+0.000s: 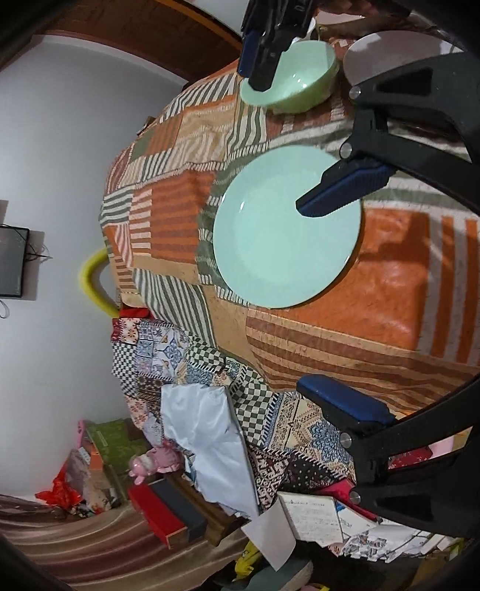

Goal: Organize plates and bowls

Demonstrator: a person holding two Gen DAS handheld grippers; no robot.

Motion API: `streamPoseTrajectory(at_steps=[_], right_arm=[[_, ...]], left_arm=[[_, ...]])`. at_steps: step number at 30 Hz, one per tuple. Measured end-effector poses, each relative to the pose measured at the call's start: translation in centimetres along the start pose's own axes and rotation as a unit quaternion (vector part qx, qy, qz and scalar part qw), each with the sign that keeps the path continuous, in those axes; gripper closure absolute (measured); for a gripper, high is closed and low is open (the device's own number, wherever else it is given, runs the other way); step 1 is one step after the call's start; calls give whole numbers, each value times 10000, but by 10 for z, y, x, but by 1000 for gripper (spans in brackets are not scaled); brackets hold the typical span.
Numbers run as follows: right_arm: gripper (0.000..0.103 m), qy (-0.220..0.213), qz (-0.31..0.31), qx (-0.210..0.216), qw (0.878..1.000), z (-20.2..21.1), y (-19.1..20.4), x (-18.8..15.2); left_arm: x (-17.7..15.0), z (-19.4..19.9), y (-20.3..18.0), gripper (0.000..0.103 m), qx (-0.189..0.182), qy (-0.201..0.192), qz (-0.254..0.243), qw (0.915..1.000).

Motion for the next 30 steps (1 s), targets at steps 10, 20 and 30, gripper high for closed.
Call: streamPoseTrajectory(at_steps=[10,20,30], right_arm=[[50,622,300,-5,9976,-61,6,3],[67,1326,114,34,9911,-98,-3,-9],[74,1488,68,397,9881,-97,18,-20]], left_arm=[[-8,-50,16,16,-119,345,157,9992],[-24,-82,8,52,-323,726,100,9968],[-30,-84,7,66,-472,808,110,9955]])
Point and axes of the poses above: each gripper's, at about its wrist camera, not at the fingertips, and z roughly against the way its jaws point, y to its left, x to its top, the point moved 10 cm from there along -z, roughly the way its jaws point, and after that the axes turned 6 degrees about -y, right-handed, at the moved point
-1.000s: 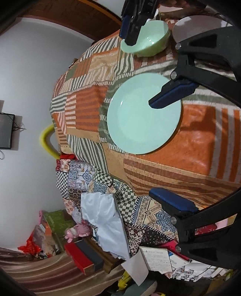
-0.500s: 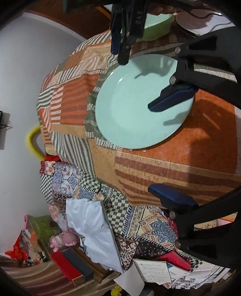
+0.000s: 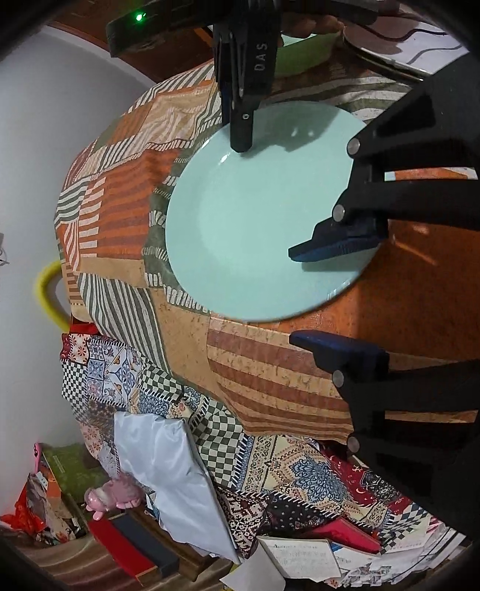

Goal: Organize plates and bowls

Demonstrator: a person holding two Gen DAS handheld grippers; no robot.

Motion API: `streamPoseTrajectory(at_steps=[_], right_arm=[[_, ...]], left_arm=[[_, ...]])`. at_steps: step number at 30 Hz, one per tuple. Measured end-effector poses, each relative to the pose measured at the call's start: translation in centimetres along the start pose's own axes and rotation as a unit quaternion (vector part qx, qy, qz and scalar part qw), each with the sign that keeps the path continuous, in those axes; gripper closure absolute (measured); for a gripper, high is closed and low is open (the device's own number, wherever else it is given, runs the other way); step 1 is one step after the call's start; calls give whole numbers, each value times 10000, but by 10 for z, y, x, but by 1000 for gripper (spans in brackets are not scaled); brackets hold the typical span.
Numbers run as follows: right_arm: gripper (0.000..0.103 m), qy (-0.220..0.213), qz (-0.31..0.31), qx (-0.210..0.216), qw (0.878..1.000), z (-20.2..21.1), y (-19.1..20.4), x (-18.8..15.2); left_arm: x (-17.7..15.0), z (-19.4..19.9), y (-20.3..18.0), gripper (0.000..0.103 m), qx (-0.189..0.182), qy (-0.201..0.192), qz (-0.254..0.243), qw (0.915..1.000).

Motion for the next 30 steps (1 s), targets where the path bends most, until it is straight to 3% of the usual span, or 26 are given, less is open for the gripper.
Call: streamPoseTrajectory(at_steps=[8,18,30], right_arm=[[73,52,59,419,9991,3,30,-20],[72,-35,58,291,9996,-6,36,-19],[74,-331,257,220,9989,19,35,-25]], left_arm=[[-9,8,22,67,201,-20,85,9998],[-17,7,25,67,203,-2,67,9998],[-20,28,14,67,219,-109,-103,9996]])
Point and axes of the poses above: each gripper's, at about its wrist camera, not at the fingertips, and z roughly against the way its jaws point, y to its left, x to its top, the point moved 10 cm from there along -z, roughly the way its jaws point, and after that the axes turned 6 degrees about -y, right-handed, at the moved point
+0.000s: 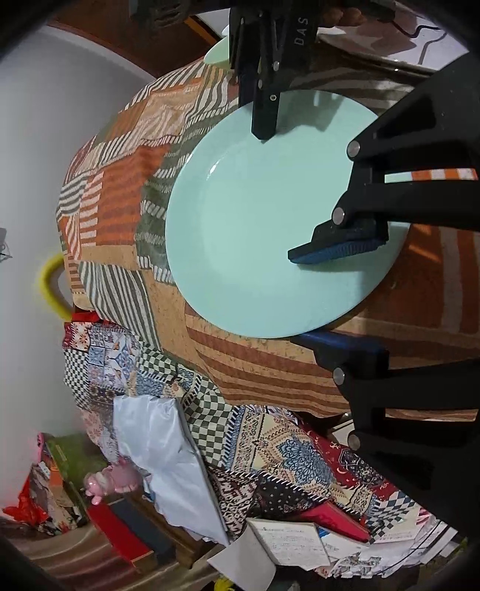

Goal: Organize plates and bowls

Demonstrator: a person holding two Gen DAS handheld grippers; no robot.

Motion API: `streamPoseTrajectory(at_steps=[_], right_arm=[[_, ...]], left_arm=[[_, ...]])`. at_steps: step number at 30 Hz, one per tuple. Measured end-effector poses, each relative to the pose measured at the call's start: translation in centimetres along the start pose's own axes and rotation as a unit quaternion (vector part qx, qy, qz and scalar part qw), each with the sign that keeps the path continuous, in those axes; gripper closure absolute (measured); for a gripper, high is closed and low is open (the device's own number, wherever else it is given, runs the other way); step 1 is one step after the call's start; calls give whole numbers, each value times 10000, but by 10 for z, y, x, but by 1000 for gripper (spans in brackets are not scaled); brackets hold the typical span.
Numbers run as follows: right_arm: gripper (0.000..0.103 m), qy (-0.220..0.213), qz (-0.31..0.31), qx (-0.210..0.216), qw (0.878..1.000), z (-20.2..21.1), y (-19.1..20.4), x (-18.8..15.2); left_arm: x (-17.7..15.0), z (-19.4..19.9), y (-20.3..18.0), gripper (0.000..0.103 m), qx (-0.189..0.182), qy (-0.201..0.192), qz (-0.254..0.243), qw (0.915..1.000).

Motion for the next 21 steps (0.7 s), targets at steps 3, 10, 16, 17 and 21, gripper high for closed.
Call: streamPoseTrajectory(at_steps=[3,10,16,17,21], right_arm=[[74,-151,15,-64,9999,13,0,1],[74,-429,-60,-52,9990,48,2,-4],[74,-674,-180,-2,9976,77,3,-13],[74,-705,-199,11,9973,81,4,-14],[74,-852,-267,62,9960,99,5,-22]], left_arm=[[1,12,-7,67,-6,-74,-75,9999],[5,48,-24,67,-72,-323,-140,9994],[6,80,-40,67,-108,-534,-187,9983],[6,84,-42,67,-114,-559,-191,9982],[4,107,-53,67,-124,-692,-239,9972]])
Point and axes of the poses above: each gripper's, at about its wrist camera, not at the fingertips, and z roughly against the way its jaws point, y to its left, x to its top, the point moved 10 cm from there along -z, roughly the way its jaws point, and after that the axes turned 6 degrees about -y, right-handed, at the moved point
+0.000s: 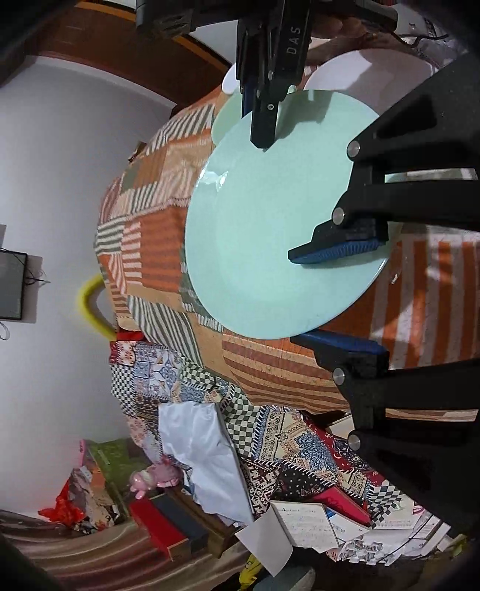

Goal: Organize plates and bowls

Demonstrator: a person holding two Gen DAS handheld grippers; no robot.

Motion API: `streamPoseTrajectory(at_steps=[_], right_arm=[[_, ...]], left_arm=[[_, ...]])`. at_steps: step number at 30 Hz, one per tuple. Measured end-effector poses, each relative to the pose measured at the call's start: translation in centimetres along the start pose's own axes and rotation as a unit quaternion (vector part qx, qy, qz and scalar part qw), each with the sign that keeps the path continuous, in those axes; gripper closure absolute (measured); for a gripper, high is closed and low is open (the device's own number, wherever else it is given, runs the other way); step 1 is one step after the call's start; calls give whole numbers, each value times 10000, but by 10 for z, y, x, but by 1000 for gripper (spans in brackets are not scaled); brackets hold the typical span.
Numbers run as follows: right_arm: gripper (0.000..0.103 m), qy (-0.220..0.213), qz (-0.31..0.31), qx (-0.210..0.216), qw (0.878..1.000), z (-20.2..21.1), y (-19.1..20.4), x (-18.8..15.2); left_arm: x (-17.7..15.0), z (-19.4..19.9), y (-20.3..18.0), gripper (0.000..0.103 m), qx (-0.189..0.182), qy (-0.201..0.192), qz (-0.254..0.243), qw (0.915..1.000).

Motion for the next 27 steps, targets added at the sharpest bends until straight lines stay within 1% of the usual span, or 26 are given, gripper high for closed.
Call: streamPoseTrajectory(at_steps=[10,15,21,27], right_arm=[[74,-318,-114,-15,9994,43,-4,-13],[74,-428,-186,-17,9989,60,-8,-24],[74,-587,-170,-114,9981,81,-10,-36],[74,-706,-279,-126,9970,95,-14,-50]], left_arm=[[-1,41,-34,67,-102,-229,-79,9997],[-7,60,-51,67,-163,-331,-125,9992],[-15,76,-68,67,-259,-403,-135,9988],[-26,88,-83,67,-342,-427,-129,9984]])
Point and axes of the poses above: each gripper's, at about its wrist camera, not at the fingertips, and z roughly against the way its jaws point, y to its left, x to its top, the point moved 10 cm from there along -z, roughly the way its jaws point, and after that the axes turned 6 degrees about -y, right-handed, at the moved point
